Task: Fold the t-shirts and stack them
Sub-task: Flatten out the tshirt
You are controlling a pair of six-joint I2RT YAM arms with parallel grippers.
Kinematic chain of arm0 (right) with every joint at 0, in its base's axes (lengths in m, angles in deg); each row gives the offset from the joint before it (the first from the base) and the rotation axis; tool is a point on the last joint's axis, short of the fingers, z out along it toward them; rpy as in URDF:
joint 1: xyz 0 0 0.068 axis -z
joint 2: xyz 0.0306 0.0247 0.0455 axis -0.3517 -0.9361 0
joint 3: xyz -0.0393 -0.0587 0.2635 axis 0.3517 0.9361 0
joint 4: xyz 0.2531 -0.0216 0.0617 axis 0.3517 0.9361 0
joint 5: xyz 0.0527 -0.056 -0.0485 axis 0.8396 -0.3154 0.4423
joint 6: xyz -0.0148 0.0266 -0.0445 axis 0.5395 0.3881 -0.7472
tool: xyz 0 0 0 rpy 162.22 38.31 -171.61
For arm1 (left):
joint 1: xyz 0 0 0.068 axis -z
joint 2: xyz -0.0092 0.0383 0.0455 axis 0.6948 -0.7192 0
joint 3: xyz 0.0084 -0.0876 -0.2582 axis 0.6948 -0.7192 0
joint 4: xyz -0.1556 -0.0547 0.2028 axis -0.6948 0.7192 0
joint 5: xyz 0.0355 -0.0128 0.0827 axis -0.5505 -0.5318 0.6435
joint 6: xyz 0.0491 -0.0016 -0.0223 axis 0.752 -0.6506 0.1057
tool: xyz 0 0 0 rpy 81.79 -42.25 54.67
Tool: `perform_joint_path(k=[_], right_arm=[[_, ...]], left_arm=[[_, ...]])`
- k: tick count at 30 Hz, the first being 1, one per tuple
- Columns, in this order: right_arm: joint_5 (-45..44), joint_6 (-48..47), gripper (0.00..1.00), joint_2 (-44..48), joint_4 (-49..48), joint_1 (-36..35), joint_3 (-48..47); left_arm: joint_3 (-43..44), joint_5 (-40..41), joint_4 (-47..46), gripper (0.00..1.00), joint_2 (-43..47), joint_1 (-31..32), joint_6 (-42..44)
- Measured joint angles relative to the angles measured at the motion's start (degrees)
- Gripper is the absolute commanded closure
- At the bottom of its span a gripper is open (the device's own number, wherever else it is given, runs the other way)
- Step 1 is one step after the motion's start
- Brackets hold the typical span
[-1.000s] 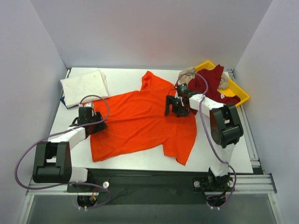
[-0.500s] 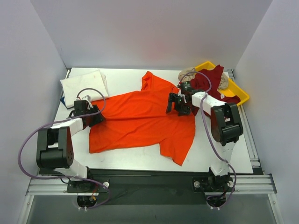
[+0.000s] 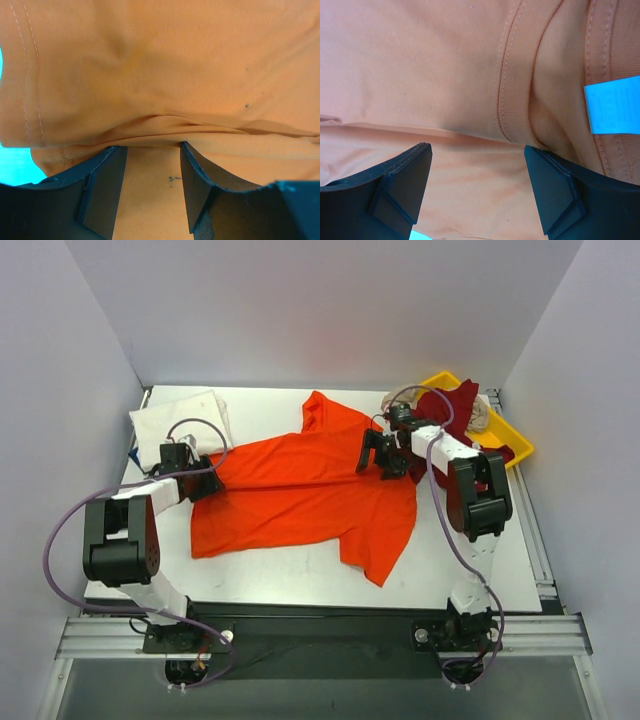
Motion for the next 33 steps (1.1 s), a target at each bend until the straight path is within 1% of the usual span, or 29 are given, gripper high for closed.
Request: perform_joint_path(k=[6, 10, 15, 17, 19, 22, 27, 33], right_arm=[[0.9, 0.0, 0.22, -2.4, 1.9, 0.6, -3.8], [1.2, -0.2, 0.22, -4.6, 3.6, 0.8, -7.6], [1.6, -0.8, 0.22, -5.4, 4.3, 1.0, -9.0], [1.6, -1.1, 0.22, -5.4, 4.5, 1.0, -9.1], [1.7, -1.4, 0.22, -5.4, 4.6, 1.0, -9.2], [1.8, -1.7, 0.22, -5.4, 4.7, 0.9, -9.6], [2.0, -2.2, 0.23, -4.8, 4.8, 0.5, -10.0], [2.4, -2.6, 0.23, -0.6, 4.0, -0.3, -7.8]], left_arm=[[2.6, 0.7, 0.6, 0.42, -2.0, 0.0, 0.9], [4.8, 2.7, 2.1, 0.41, -2.9, 0.0, 1.5], [5.3, 5.5, 2.7, 0.36, -2.7, 0.0, 2.3], [4.3, 6.7, 2.8, 0.35, -1.3, 0.3, 2.3], [2.9, 9.0, 3.2, 0.35, 1.9, 0.8, 2.2], [0.2, 13.8, 3.5, 0.35, 9.2, 2.2, 1.6], [-7.1, 22.4, 3.8, 0.35, 23.3, 7.6, -0.3], [-14.5, 31.1, 9.7, 0.35, 35.0, 13.5, -3.1]])
